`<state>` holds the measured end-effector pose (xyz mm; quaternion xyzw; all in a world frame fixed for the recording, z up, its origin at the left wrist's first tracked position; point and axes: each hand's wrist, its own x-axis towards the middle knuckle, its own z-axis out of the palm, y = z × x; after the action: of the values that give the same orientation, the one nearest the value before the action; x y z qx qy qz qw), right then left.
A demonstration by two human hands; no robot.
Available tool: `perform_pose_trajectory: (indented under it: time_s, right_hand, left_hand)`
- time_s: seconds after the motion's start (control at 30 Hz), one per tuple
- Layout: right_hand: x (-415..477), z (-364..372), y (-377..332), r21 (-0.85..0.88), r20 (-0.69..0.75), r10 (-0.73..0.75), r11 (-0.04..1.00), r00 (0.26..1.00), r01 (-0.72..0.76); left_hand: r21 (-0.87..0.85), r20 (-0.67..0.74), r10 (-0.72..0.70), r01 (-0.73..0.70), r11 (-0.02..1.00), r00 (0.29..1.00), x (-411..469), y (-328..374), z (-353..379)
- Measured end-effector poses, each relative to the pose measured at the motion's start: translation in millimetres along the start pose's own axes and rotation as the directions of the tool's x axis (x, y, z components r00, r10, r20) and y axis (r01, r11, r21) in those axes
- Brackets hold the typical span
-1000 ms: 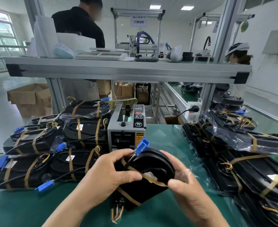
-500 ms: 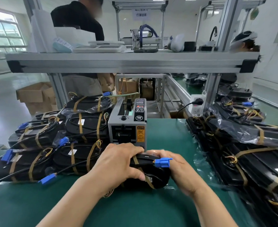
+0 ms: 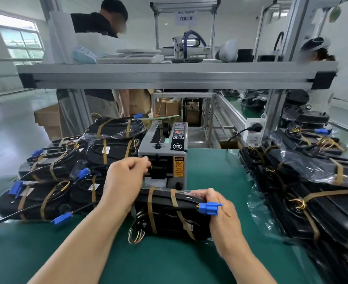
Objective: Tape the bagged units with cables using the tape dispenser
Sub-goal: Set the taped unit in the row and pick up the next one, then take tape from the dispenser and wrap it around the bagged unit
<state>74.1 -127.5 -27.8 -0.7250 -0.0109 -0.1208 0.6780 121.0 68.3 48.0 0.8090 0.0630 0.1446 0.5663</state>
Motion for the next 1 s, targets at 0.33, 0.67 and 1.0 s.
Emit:
perform_pose_trajectory:
  time_s: [0.33,0.67,1.0]
  right_hand:
    - [3,-5,1,0.012,-0.187,0.060,0.998,0.981,-0.059]
    - [0,-4,1,-0.003,-0.262,0.071,0.997,0.963,-0.074]
    - [-10,8,0,-0.020,-0.313,0.020,0.999,0.949,-0.028]
  left_hand:
    - [-0.334,0.336,-0.534,0.628,0.703,0.776,49,3,32]
    - [-0.299,0.331,-0.495,0.587,0.752,0.803,67,-3,46]
    - [-0.501,0.234,-0.573,0.602,0.621,0.786,57,-33,41]
